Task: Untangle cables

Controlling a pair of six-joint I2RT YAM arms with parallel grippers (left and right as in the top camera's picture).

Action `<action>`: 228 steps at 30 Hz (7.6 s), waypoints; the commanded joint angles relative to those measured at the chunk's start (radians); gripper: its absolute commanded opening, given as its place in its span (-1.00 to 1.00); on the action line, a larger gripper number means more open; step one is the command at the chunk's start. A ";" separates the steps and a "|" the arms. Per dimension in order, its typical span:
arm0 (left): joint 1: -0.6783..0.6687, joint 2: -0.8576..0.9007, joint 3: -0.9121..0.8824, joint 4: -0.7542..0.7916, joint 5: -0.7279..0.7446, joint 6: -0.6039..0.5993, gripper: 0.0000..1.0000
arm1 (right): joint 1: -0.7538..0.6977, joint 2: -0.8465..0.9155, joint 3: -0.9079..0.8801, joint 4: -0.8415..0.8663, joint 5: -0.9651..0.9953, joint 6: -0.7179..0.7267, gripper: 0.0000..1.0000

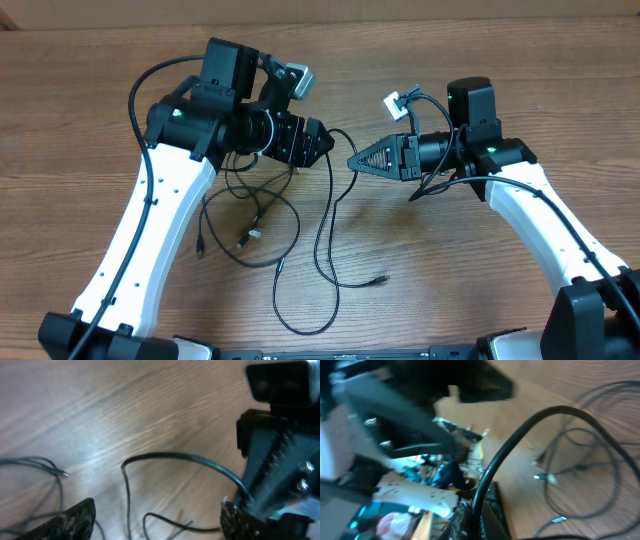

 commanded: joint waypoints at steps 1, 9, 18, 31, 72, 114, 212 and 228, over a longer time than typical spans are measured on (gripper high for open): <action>-0.005 0.046 -0.008 0.005 0.142 -0.226 0.50 | 0.026 -0.001 0.027 0.035 -0.081 0.033 -0.92; -0.009 0.152 -0.008 0.011 0.425 -0.368 0.19 | 0.035 -0.001 0.027 0.046 -0.029 0.033 -0.92; -0.006 0.226 -0.008 0.018 0.536 -0.403 -0.01 | 0.035 -0.001 0.027 0.046 -0.029 0.033 -0.93; 0.151 0.225 -0.007 0.008 0.620 -0.395 -0.25 | 0.035 -0.001 0.027 0.046 -0.017 0.033 -0.93; -0.031 0.227 -0.007 0.186 0.559 -0.522 -0.73 | 0.047 -0.001 0.027 0.047 -0.014 0.034 -0.93; 0.405 0.012 0.816 0.068 -0.019 -0.264 -0.88 | -0.017 -0.001 0.027 -0.554 1.246 0.030 -0.16; 0.754 0.022 0.816 0.142 0.773 -0.873 -0.91 | 0.654 0.007 0.027 0.126 0.904 -0.214 -0.76; 0.754 0.023 0.816 0.134 0.625 -0.736 -0.92 | 0.652 -0.085 0.103 0.098 0.493 0.074 -0.93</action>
